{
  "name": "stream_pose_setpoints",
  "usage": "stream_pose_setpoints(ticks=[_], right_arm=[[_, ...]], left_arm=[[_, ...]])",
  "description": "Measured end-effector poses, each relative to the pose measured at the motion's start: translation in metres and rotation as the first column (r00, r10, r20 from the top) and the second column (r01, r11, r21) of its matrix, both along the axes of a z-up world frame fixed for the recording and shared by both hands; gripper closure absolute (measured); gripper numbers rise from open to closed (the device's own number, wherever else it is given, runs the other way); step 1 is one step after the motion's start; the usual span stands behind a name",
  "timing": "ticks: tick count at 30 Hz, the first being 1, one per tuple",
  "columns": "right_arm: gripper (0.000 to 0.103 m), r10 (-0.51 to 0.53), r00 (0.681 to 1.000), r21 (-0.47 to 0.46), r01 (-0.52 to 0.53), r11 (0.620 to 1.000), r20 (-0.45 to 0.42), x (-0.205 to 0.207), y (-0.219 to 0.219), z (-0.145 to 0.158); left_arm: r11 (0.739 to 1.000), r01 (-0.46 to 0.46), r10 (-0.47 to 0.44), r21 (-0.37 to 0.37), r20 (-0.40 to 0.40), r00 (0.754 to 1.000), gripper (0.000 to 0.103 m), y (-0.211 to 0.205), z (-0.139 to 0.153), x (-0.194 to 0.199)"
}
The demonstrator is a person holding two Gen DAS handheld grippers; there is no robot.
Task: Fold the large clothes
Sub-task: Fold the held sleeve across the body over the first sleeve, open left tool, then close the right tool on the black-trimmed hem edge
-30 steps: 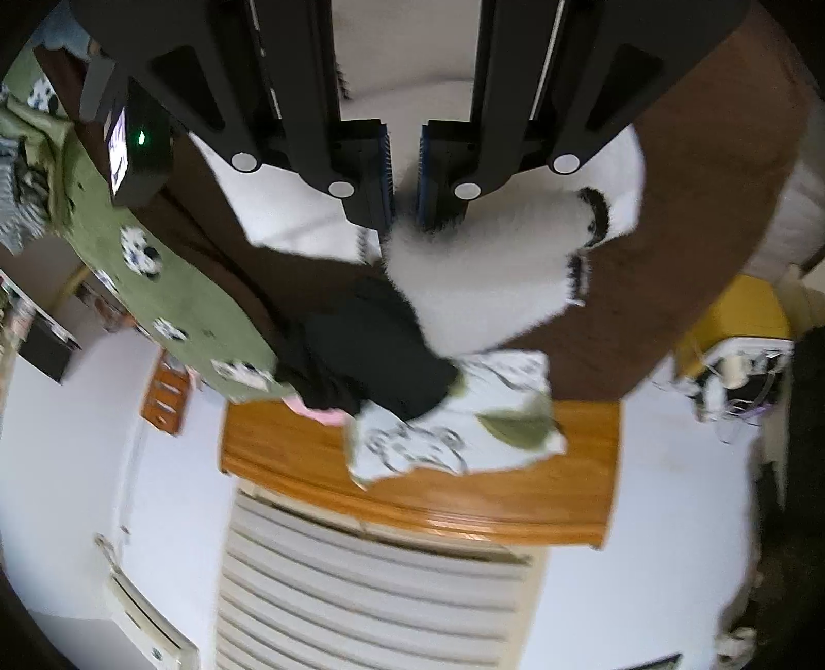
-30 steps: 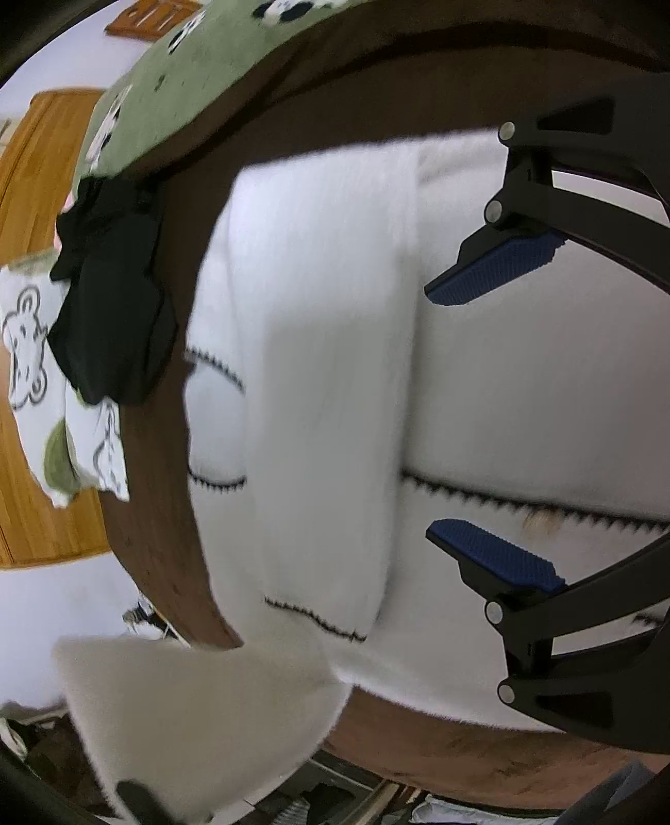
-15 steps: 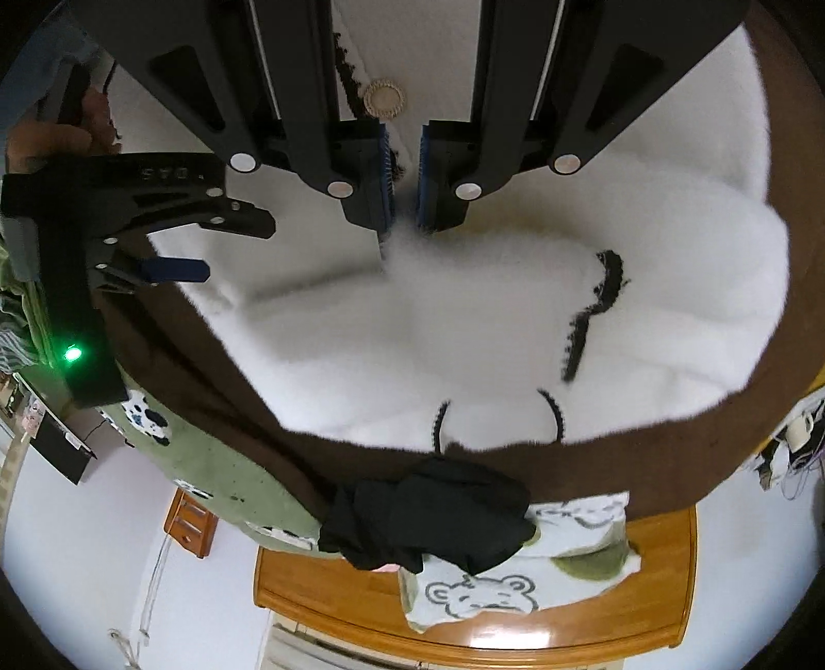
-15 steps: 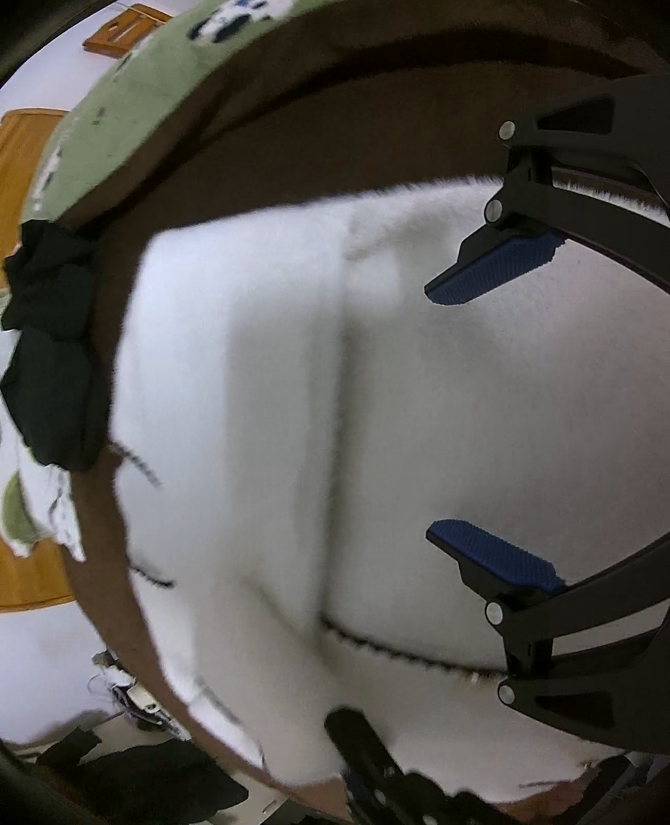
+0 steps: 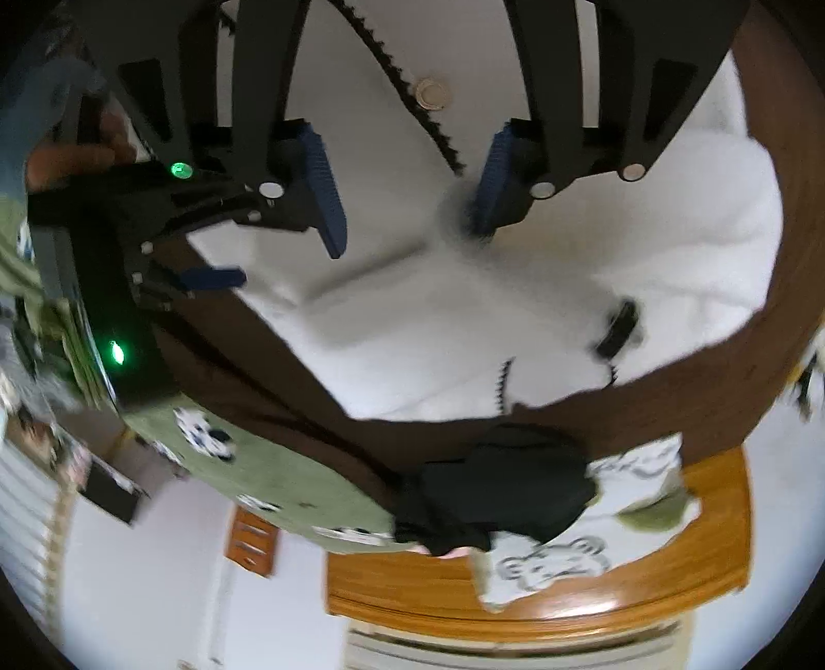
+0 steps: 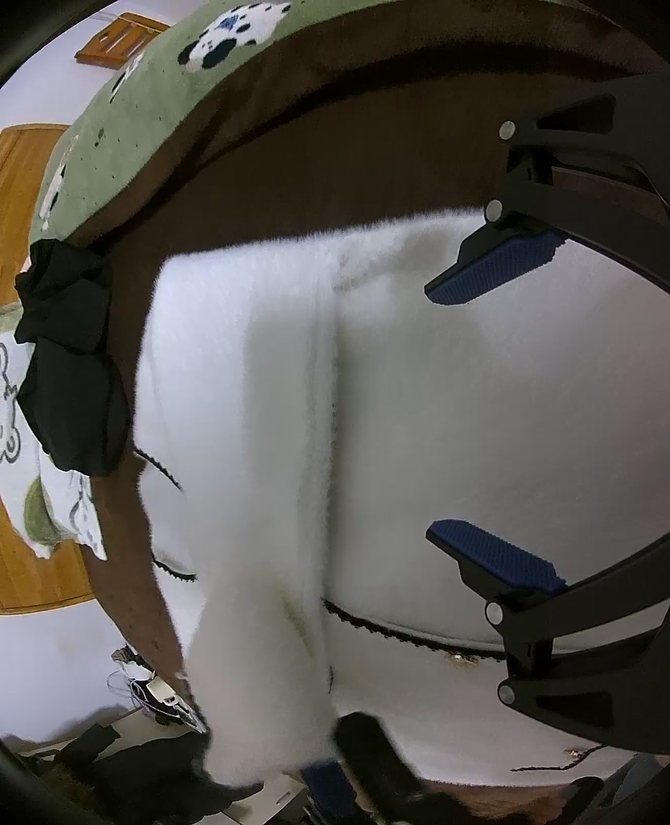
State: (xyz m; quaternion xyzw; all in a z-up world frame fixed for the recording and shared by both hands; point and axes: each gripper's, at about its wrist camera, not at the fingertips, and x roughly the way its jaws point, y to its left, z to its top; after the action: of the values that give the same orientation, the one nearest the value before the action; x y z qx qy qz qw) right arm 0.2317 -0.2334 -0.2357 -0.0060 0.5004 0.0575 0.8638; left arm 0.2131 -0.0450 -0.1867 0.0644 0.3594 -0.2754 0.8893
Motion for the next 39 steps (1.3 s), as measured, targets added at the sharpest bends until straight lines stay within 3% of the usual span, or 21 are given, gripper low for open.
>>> stream_pose_setpoints(ticks=[2,6,10,12,16,23,27,31,33,39], right_arm=[[0.018,-0.005,1.0,0.004,0.005,1.0,0.01,-0.004,-0.004,0.003],[0.018,-0.031,0.999,0.023,0.03,0.999,0.023,-0.011,-0.013,0.006],[0.018,-0.04,0.999,0.063,0.038,0.997,0.029,-0.016,-0.018,0.011],[0.018,-0.027,0.999,0.087,0.024,0.996,0.03,-0.016,-0.018,0.015],[0.018,-0.008,1.0,0.156,0.003,0.988,0.026,-0.014,-0.014,0.016],[0.019,0.034,0.999,0.268,-0.032,0.963,-0.004,0.004,0.013,-0.001],[0.037,0.034,0.997,0.293,-0.013,0.956,-0.065,0.01,0.023,-0.024],[0.043,0.019,0.997,0.293,0.002,0.956,-0.069,0.008,0.027,-0.035],[0.064,0.021,0.999,0.291,-0.006,0.957,-0.05,0.008,0.031,-0.034],[0.086,0.057,0.998,0.271,-0.046,0.962,-0.03,0.01,0.039,-0.032]], left_arm=[[0.998,0.056,-0.057,0.042,0.019,0.998,0.045,-0.008,0.0,-0.01],[0.99,0.135,-0.136,0.033,0.016,0.991,0.039,-0.014,0.003,-0.029],[0.991,0.132,-0.133,0.035,0.046,0.99,0.021,-0.01,0.012,-0.042],[0.995,0.097,-0.098,0.02,0.052,0.994,0.018,0.001,0.015,-0.042],[0.997,-0.044,0.041,0.066,0.037,0.998,0.016,0.038,0.007,-0.021],[0.966,-0.208,0.213,0.152,-0.015,0.977,0.015,0.093,-0.032,0.017],[0.955,-0.258,0.266,0.145,-0.041,0.963,0.015,0.112,-0.053,0.026],[0.952,-0.286,0.296,0.105,-0.095,0.95,0.014,0.126,-0.074,0.029],[0.952,-0.291,0.3,0.094,-0.1,0.949,0.012,0.128,-0.08,0.027],[0.943,-0.328,0.333,0.055,-0.119,0.936,0.009,0.134,-0.085,0.026]])
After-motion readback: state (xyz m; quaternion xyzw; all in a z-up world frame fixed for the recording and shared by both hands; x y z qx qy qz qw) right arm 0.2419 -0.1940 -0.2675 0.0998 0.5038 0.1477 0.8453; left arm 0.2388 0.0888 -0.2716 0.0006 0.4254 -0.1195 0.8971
